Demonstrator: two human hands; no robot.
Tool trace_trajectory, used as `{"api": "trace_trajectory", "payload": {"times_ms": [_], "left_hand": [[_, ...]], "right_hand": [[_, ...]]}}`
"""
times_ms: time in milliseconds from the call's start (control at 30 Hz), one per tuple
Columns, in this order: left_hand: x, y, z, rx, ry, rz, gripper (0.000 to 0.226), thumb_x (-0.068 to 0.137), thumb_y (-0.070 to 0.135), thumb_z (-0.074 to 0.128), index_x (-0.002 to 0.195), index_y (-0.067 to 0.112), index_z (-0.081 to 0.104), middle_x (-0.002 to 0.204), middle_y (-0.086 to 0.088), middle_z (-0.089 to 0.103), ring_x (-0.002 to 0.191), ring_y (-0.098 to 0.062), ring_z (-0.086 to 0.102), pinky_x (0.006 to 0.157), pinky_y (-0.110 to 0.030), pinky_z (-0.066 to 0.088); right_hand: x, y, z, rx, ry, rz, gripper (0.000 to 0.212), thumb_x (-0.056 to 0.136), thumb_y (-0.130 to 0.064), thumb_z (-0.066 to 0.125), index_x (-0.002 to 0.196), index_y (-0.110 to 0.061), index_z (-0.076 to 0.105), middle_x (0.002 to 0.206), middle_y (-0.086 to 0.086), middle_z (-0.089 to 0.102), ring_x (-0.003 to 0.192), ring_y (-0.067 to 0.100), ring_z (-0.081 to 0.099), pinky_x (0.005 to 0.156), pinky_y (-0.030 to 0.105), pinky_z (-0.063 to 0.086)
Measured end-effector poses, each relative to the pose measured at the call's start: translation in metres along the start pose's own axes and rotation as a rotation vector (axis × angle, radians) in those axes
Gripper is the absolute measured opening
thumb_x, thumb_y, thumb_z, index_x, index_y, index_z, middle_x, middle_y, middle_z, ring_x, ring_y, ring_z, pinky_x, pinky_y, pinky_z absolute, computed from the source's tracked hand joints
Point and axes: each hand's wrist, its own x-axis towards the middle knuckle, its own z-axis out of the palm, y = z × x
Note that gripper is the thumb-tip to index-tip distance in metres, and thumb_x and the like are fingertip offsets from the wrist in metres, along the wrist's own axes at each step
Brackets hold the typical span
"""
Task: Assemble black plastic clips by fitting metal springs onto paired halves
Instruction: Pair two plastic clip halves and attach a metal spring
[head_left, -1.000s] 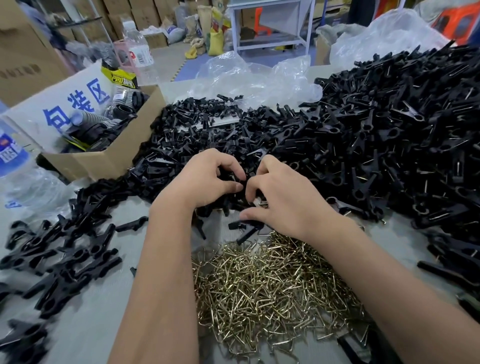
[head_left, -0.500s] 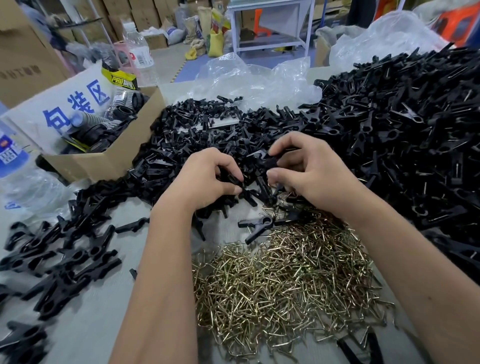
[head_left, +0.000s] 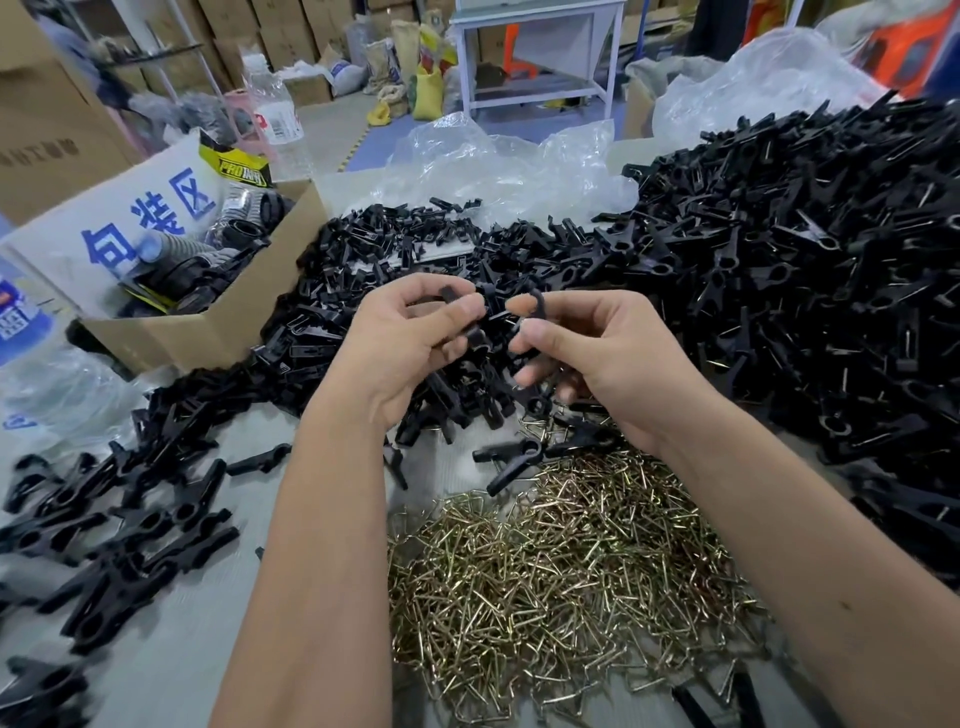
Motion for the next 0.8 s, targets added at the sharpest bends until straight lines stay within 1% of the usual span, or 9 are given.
{"api": "trace_trajectory", "payload": {"times_ms": [67, 167, 200, 267, 367, 467, 533, 667, 800], "left_hand": [[-0.001, 0.001, 0.001, -0.052, -0.026, -0.023, 0.011, 0.085, 0.003, 0.078, 0.089, 0.013, 0.076, 0.08, -0.003, 0.068, 0.066, -0.008, 0.064, 0.061, -0.017, 0.054], [-0.001, 0.003, 0.004, -0.144, -0.023, -0.062, 0.015, 0.084, -0.003, 0.076, 0.078, 0.011, 0.076, 0.082, -0.005, 0.068, 0.075, -0.014, 0.064, 0.064, -0.017, 0.057], [-0.001, 0.003, 0.005, -0.157, -0.024, -0.063, 0.015, 0.083, -0.004, 0.075, 0.078, 0.01, 0.077, 0.083, -0.007, 0.071, 0.079, -0.017, 0.067, 0.066, -0.017, 0.058], [-0.002, 0.004, 0.007, -0.162, -0.021, -0.056, 0.012, 0.079, -0.003, 0.077, 0.084, 0.008, 0.076, 0.088, -0.01, 0.077, 0.081, -0.019, 0.073, 0.066, -0.018, 0.059], [-0.002, 0.006, 0.013, -0.22, 0.042, -0.024, 0.018, 0.072, 0.011, 0.08, 0.088, 0.008, 0.073, 0.083, -0.008, 0.076, 0.068, -0.013, 0.072, 0.059, -0.016, 0.057], [0.0, 0.005, 0.024, -0.282, 0.046, 0.004, 0.013, 0.076, 0.011, 0.08, 0.083, 0.007, 0.07, 0.073, -0.005, 0.072, 0.061, -0.01, 0.069, 0.056, -0.014, 0.055], [0.0, 0.003, 0.03, -0.201, -0.014, 0.021, 0.016, 0.074, 0.013, 0.081, 0.085, 0.007, 0.072, 0.075, -0.008, 0.073, 0.06, -0.01, 0.069, 0.057, -0.016, 0.055], [-0.003, -0.001, 0.031, 0.134, -0.141, 0.105, 0.016, 0.09, 0.011, 0.077, 0.106, 0.008, 0.077, 0.083, -0.012, 0.079, 0.066, -0.014, 0.072, 0.058, -0.019, 0.056], [-0.006, -0.002, 0.03, 0.104, -0.234, 0.097, 0.022, 0.093, 0.001, 0.071, 0.115, -0.001, 0.071, 0.09, -0.018, 0.079, 0.075, -0.023, 0.076, 0.07, -0.029, 0.064]], "right_hand": [[0.0, 0.001, 0.001, -0.003, 0.018, 0.0, 0.019, 0.096, -0.013, 0.072, 0.114, -0.007, 0.068, 0.091, 0.009, 0.08, 0.069, 0.019, 0.076, 0.044, 0.02, 0.044], [0.001, 0.004, -0.002, -0.077, 0.086, -0.054, 0.017, 0.088, -0.017, 0.082, 0.1, -0.013, 0.072, 0.088, 0.001, 0.08, 0.075, 0.011, 0.074, 0.054, 0.021, 0.052], [0.002, 0.005, -0.003, -0.096, 0.105, -0.075, 0.015, 0.084, -0.017, 0.086, 0.095, -0.017, 0.075, 0.083, -0.002, 0.078, 0.073, 0.005, 0.07, 0.056, 0.018, 0.052], [0.003, 0.006, -0.005, -0.083, 0.127, -0.09, 0.013, 0.081, -0.017, 0.088, 0.088, -0.02, 0.078, 0.078, -0.004, 0.072, 0.066, 0.002, 0.063, 0.054, 0.013, 0.047], [0.002, 0.006, -0.006, 0.018, 0.084, -0.114, 0.014, 0.081, -0.014, 0.087, 0.086, -0.023, 0.077, 0.079, -0.002, 0.067, 0.064, 0.007, 0.058, 0.047, 0.016, 0.042], [0.001, 0.006, 0.0, 0.025, 0.032, -0.214, 0.017, 0.083, -0.011, 0.085, 0.091, -0.019, 0.072, 0.084, 0.001, 0.068, 0.068, 0.017, 0.059, 0.048, 0.022, 0.045], [0.001, 0.006, 0.002, 0.032, 0.065, -0.263, 0.018, 0.085, -0.008, 0.083, 0.093, -0.016, 0.069, 0.082, 0.002, 0.069, 0.068, 0.017, 0.063, 0.048, 0.024, 0.048], [0.004, 0.006, -0.007, 0.063, 0.167, -0.235, 0.01, 0.089, -0.009, 0.08, 0.095, -0.012, 0.073, 0.075, 0.005, 0.07, 0.062, 0.015, 0.061, 0.049, 0.024, 0.049], [0.008, 0.007, -0.009, 0.096, 0.194, -0.21, 0.007, 0.094, -0.009, 0.075, 0.099, -0.013, 0.078, 0.079, 0.008, 0.075, 0.061, 0.013, 0.059, 0.052, 0.021, 0.048]]}}
